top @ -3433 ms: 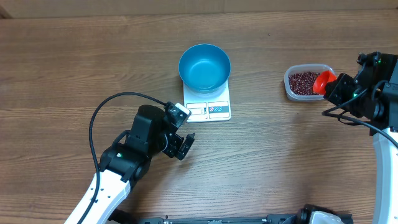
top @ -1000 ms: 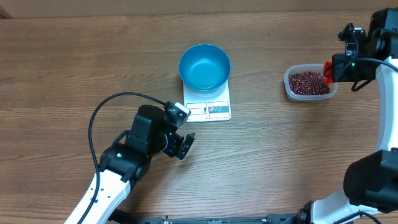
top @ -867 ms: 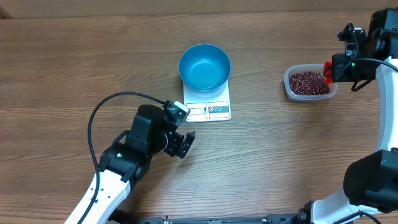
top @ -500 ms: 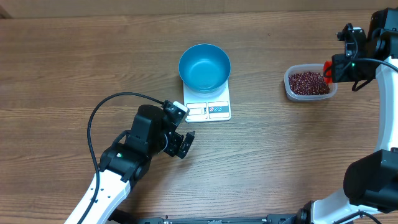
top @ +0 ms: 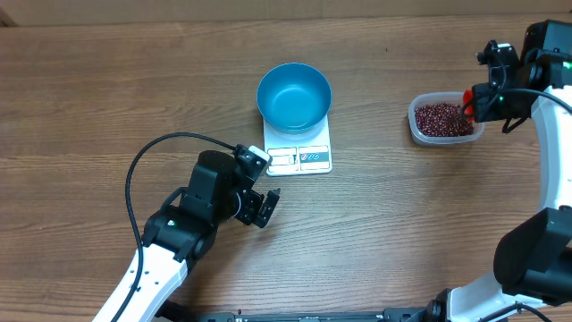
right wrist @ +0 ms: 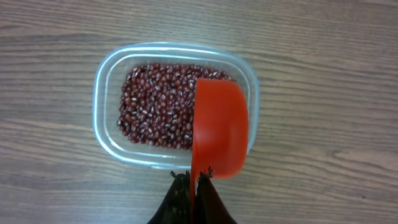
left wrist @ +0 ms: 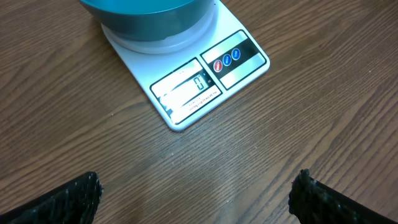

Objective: Scoop item into bowl and weigh 150g on scale
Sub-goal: 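Drag the red scoop through the beans with the right gripper to fill it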

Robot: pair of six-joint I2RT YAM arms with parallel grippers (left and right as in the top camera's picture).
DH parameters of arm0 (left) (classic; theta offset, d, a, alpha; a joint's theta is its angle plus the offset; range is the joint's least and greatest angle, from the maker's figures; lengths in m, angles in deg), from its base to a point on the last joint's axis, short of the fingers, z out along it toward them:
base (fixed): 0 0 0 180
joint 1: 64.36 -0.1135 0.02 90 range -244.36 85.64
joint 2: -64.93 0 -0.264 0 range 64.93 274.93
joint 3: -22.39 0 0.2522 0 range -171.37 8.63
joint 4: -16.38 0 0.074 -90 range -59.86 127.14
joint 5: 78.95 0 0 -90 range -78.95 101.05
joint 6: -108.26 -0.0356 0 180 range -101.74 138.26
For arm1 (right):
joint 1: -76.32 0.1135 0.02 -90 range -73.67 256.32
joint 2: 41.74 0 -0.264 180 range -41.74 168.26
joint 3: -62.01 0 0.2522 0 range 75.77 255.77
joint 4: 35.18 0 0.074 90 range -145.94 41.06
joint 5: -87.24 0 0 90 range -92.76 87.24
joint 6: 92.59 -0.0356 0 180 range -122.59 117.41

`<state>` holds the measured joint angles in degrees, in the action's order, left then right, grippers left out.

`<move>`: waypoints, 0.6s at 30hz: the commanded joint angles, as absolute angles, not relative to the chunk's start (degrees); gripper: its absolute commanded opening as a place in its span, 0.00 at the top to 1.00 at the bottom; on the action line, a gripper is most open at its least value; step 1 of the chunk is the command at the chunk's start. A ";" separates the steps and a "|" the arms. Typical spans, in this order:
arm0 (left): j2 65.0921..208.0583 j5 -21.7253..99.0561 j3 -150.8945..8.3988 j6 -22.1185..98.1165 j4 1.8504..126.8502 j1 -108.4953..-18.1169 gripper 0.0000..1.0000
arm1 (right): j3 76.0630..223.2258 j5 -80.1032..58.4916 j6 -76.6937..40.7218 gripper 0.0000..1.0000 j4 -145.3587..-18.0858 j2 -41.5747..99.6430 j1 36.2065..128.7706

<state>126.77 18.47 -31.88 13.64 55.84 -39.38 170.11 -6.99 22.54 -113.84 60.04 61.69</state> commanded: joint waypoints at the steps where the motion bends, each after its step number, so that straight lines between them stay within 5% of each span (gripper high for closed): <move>1: 127.08 17.94 -31.69 14.19 55.75 -39.58 0.01 | 168.41 -6.62 23.08 0.96 -112.55 60.78 61.45; 18: 127.08 17.94 -31.69 14.19 55.75 -39.60 0.00 | 156.63 -5.61 19.52 0.96 -99.11 61.26 61.08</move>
